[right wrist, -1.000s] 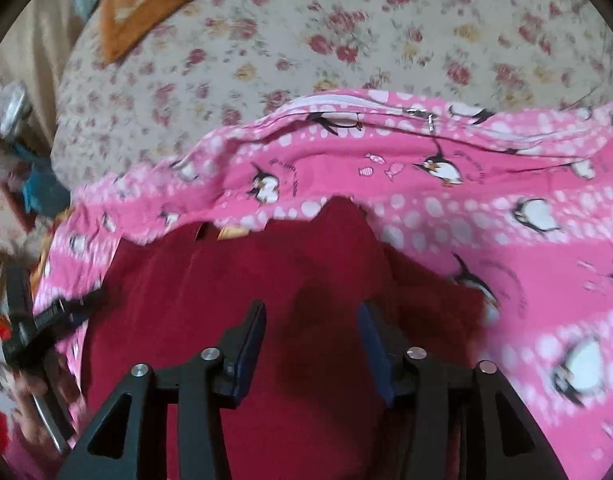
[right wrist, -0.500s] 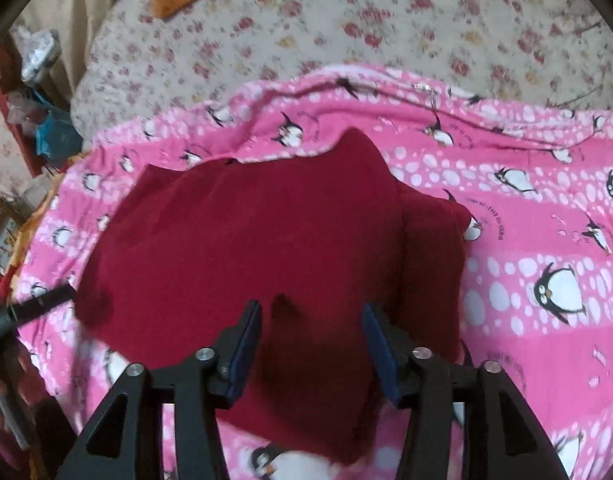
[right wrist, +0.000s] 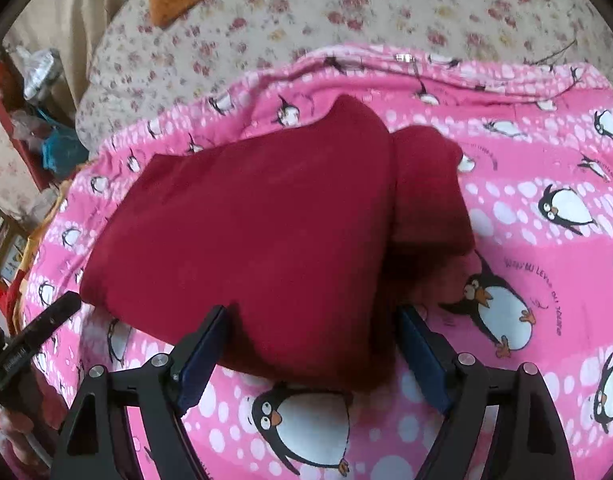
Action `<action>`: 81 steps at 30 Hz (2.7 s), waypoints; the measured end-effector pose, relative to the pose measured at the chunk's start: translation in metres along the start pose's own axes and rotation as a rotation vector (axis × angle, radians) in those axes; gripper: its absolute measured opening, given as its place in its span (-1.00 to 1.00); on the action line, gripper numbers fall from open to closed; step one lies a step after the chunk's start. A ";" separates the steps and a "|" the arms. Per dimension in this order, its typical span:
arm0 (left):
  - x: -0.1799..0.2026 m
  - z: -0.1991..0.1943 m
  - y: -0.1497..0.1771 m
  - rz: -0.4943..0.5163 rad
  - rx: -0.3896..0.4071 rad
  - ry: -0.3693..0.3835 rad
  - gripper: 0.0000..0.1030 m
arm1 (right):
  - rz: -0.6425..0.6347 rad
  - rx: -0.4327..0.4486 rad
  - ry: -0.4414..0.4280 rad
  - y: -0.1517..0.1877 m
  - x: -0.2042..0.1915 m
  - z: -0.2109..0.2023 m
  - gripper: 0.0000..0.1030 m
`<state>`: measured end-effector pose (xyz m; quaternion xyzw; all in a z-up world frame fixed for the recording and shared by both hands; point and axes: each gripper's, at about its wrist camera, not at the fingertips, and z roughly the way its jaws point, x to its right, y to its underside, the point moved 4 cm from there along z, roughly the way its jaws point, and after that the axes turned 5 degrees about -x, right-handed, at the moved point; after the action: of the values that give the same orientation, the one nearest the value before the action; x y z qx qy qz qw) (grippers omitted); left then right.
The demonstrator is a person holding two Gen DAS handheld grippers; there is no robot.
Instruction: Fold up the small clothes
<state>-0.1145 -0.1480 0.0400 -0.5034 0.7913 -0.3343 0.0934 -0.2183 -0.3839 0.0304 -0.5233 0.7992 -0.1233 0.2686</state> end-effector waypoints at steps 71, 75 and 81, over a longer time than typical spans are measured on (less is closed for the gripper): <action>-0.069 0.042 -0.023 -0.188 -0.053 -0.007 0.39 | -0.259 -0.054 0.282 -0.062 -0.093 0.061 0.83; -0.068 0.042 -0.024 -0.182 -0.055 -0.011 0.39 | -0.310 -0.010 0.247 -0.079 -0.117 0.049 0.82; -0.069 0.043 -0.025 -0.200 -0.060 0.004 0.39 | -0.398 -0.045 0.201 -0.093 -0.162 0.075 0.79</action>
<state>-0.0425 -0.1139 0.0096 -0.5819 0.7469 -0.3189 0.0428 -0.0544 -0.2704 0.0616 -0.6615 0.7056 -0.2076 0.1464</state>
